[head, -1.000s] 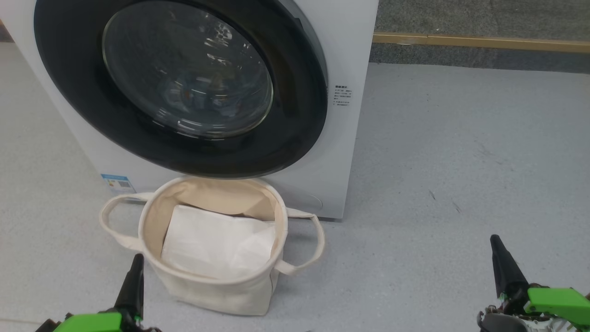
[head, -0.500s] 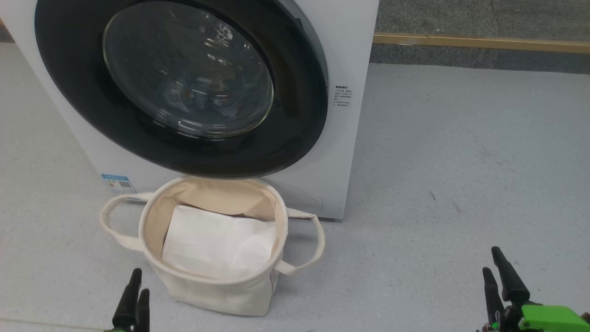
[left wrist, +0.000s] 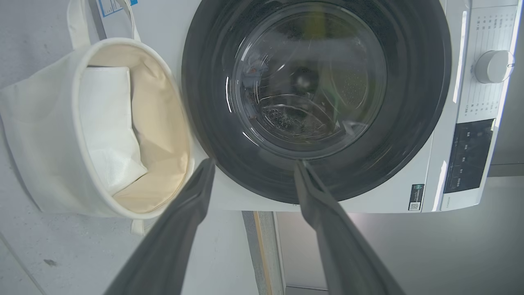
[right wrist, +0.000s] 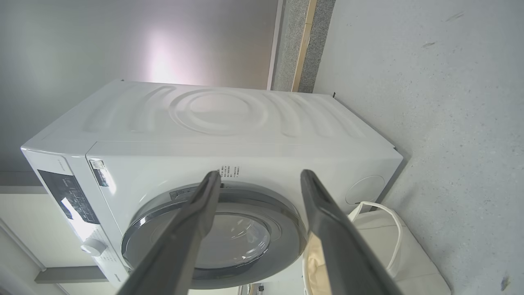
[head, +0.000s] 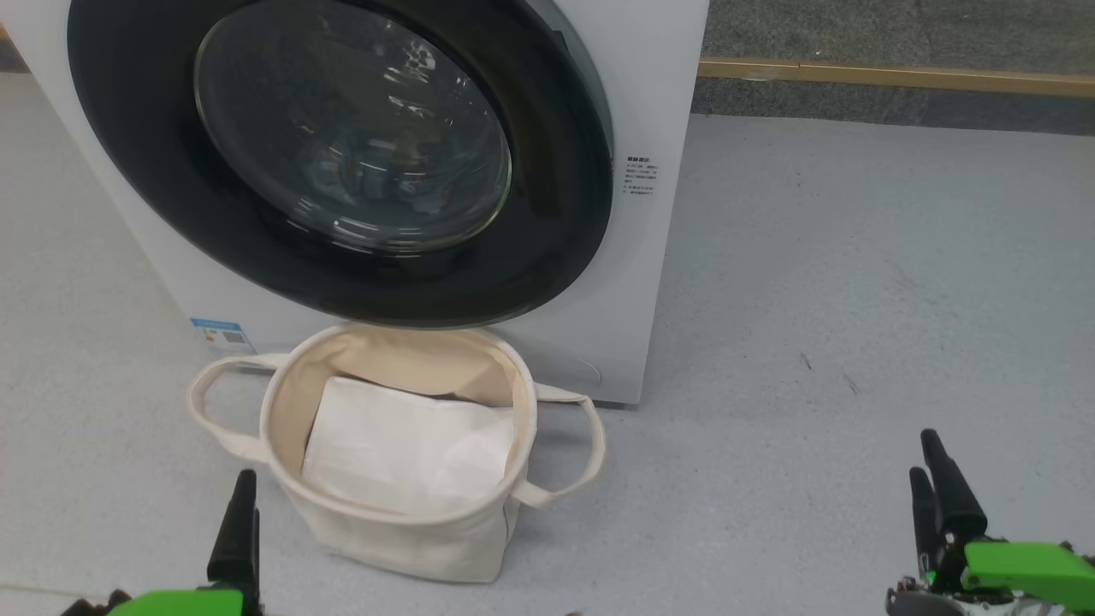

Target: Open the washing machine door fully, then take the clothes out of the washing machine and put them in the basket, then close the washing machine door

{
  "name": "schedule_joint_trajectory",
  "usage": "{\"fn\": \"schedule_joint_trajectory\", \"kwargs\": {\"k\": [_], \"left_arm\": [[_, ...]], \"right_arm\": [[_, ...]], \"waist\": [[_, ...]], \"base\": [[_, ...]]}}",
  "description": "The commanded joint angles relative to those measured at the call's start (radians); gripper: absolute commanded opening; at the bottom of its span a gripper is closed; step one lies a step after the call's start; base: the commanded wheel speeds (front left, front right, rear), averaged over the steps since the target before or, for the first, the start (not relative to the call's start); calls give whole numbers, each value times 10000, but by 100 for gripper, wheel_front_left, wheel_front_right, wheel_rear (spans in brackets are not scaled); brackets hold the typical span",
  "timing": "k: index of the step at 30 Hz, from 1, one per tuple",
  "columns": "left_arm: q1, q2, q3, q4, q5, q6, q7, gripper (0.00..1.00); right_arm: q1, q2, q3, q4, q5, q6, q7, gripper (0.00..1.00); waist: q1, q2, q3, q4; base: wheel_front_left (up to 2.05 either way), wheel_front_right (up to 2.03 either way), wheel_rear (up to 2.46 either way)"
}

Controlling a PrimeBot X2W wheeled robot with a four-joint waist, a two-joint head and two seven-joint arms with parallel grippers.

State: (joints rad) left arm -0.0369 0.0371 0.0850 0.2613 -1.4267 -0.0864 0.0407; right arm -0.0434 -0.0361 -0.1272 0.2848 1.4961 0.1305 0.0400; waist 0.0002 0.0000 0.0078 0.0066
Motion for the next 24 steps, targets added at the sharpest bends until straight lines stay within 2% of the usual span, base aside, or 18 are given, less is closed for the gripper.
{"fn": "schedule_joint_trajectory", "kwargs": {"k": [1, 11, 24], "left_arm": [[-516, 76, 143, -463, 281, 37, -118, 100], [-778, 203, 91, -763, 2046, 59, -410, 100], [-1365, 677, -506, -998, 4485, 140, -787, 100]], "right_arm": [[-618, -72, -28, -429, -237, 0, -107, 100], [-1163, -338, 26, -745, -1521, 1, -300, 100], [-1823, -806, 820, -1217, -4078, 1, -740, 100]], "waist": [[-1, 0, 5, 2], [-1, 0, 52, 8], [-1, 0, 77, 47]], "base": [[0, 0, 0], [0, 0, 0], [0, 0, 0]]}}
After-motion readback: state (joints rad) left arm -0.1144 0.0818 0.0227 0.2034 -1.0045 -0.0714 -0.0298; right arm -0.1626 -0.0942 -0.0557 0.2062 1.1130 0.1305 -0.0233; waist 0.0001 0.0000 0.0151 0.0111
